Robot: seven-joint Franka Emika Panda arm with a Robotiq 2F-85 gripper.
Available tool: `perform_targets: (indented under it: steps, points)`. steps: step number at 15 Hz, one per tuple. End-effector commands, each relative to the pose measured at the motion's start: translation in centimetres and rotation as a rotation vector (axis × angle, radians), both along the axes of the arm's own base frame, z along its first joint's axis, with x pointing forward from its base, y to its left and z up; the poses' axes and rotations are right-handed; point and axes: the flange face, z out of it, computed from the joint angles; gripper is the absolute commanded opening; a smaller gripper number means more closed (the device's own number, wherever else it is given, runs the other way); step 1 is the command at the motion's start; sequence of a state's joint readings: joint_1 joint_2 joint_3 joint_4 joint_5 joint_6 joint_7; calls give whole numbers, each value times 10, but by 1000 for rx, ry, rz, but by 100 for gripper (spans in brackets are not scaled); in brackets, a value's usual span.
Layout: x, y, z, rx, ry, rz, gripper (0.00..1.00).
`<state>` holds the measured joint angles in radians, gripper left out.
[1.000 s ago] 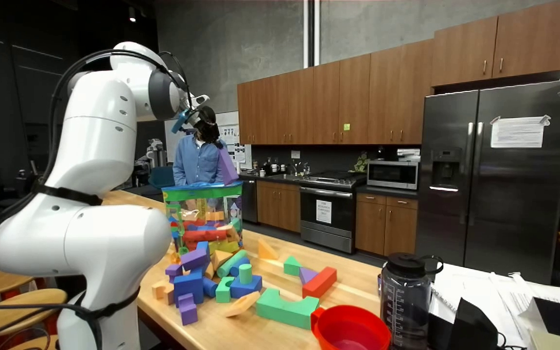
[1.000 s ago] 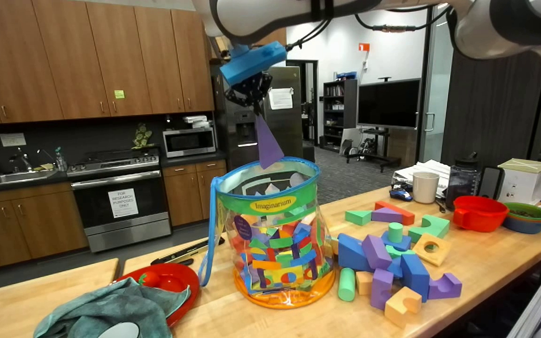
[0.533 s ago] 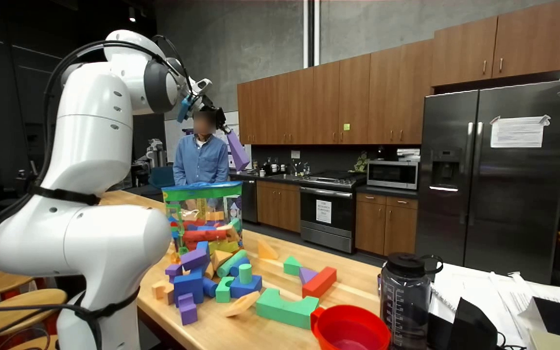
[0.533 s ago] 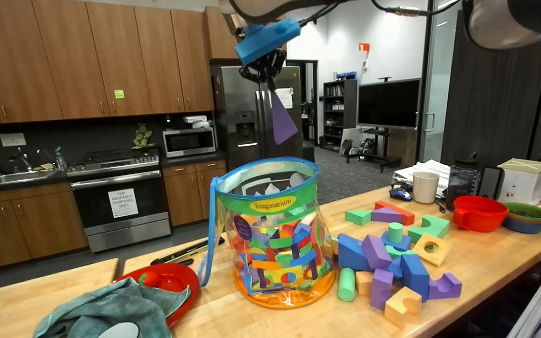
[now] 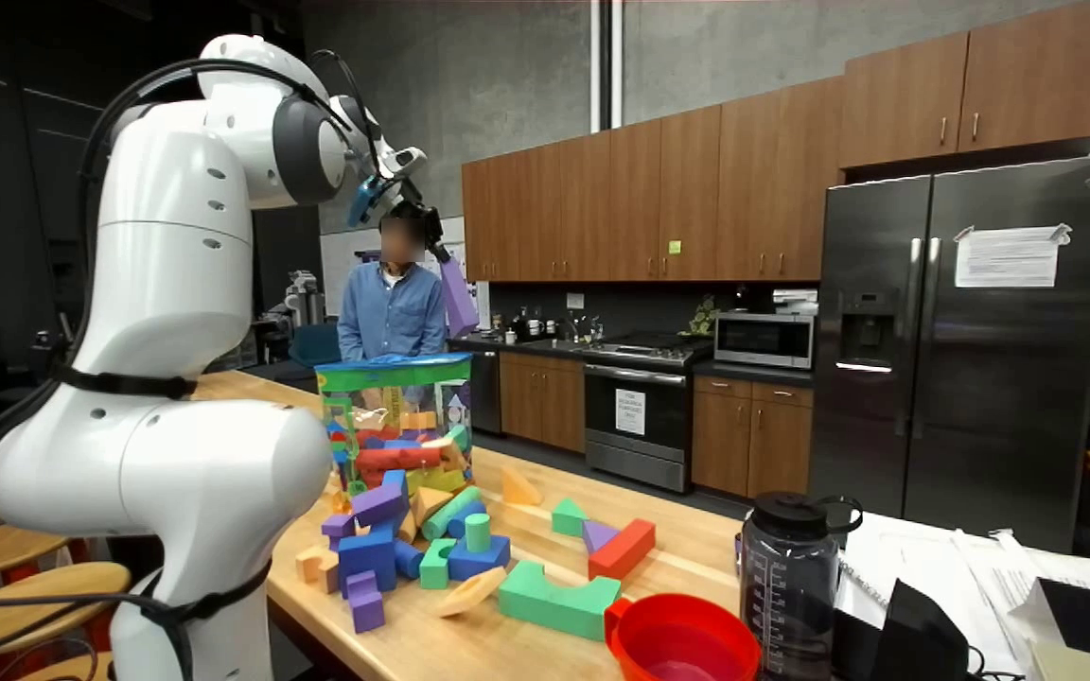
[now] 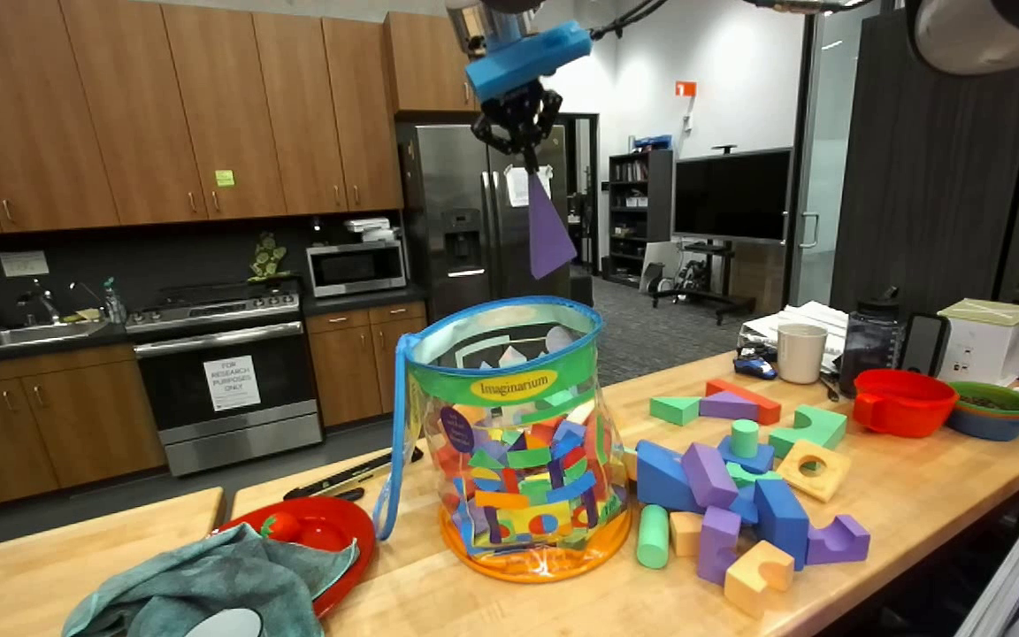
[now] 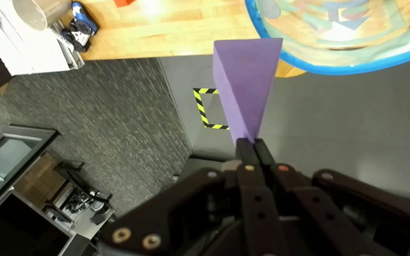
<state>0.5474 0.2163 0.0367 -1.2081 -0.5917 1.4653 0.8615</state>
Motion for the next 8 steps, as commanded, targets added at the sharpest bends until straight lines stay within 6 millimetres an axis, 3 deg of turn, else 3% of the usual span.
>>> perform_targets:
  steps: [1, 8]
  points:
    - [-16, -33, 1, 72, 44, -22, 1]
    - [-50, -102, -24, 73, 172, -160, 1]
